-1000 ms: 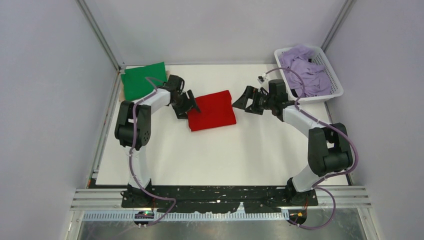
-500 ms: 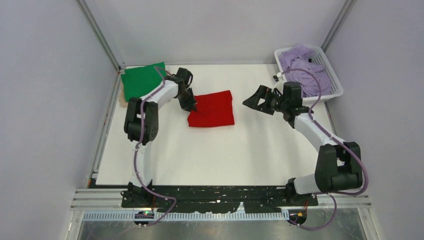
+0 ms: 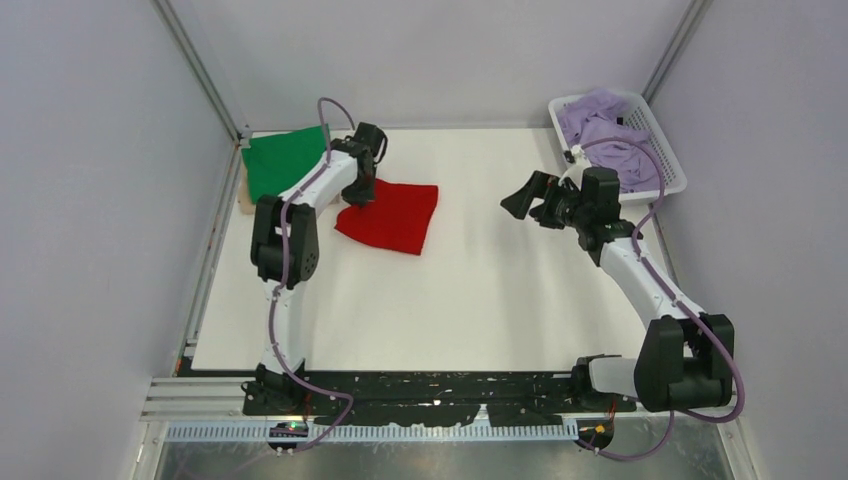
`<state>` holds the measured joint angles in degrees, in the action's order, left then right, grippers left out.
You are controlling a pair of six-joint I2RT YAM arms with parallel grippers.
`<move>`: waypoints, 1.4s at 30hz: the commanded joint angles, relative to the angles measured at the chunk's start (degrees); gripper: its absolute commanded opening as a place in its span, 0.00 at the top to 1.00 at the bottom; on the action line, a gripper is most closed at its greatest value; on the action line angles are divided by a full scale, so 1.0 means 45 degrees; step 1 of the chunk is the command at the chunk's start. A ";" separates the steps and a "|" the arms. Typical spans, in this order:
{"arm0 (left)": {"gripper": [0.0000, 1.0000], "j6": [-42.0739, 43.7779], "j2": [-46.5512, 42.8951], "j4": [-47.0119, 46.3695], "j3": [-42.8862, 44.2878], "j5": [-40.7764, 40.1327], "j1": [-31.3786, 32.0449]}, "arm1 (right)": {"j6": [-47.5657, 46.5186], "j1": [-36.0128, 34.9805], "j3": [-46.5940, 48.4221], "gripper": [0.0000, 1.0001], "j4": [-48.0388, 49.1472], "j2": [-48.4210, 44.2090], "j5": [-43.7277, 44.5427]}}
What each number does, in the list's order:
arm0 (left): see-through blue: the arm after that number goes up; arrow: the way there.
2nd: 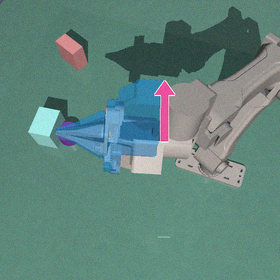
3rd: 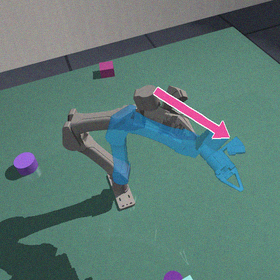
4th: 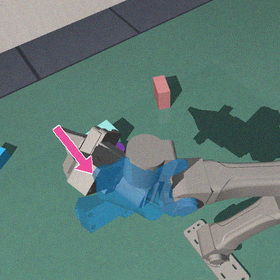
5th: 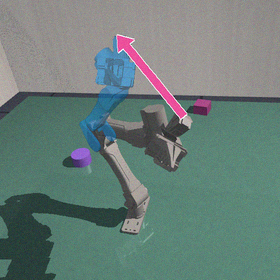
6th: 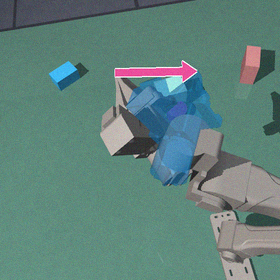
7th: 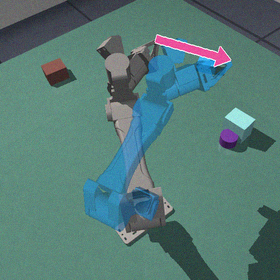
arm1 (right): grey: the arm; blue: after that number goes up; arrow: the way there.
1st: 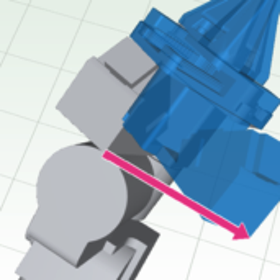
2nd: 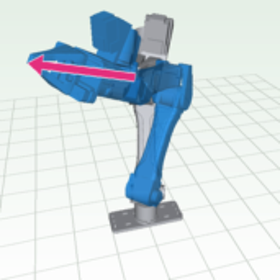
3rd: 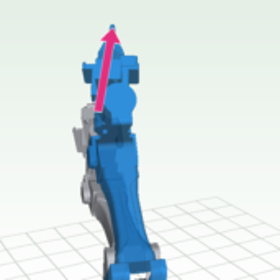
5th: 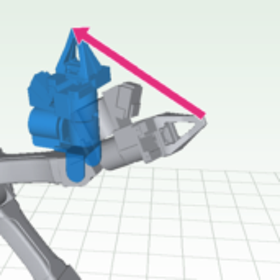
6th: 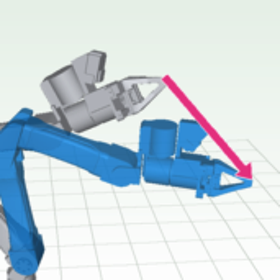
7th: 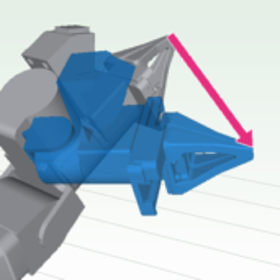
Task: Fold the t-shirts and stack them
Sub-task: Put the neatly folded tshirt into the corner of the board with the left arm
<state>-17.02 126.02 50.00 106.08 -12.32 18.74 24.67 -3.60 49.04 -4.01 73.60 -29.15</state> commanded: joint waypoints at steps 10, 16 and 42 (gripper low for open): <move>1.00 0.5769 -0.0601 -0.2622 0.2381 -0.6988 -0.0111 | -0.0916 0.0051 -0.0324 0.05 0.0580 -0.0791 0.1703; 1.00 0.5509 0.0513 -0.2699 0.5039 -0.7761 -0.0487 | -0.1106 0.0059 -0.0400 0.05 0.0637 -0.0861 0.2444; 1.00 0.2361 0.0435 -0.2320 0.6226 -0.5373 -0.3453 | -0.1163 0.0057 -0.0333 0.05 0.0675 -0.0658 0.2864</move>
<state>-2.63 130.21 41.06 133.10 -39.24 5.30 20.43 -3.60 47.03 -3.49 71.72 -16.93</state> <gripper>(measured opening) 0.061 0.954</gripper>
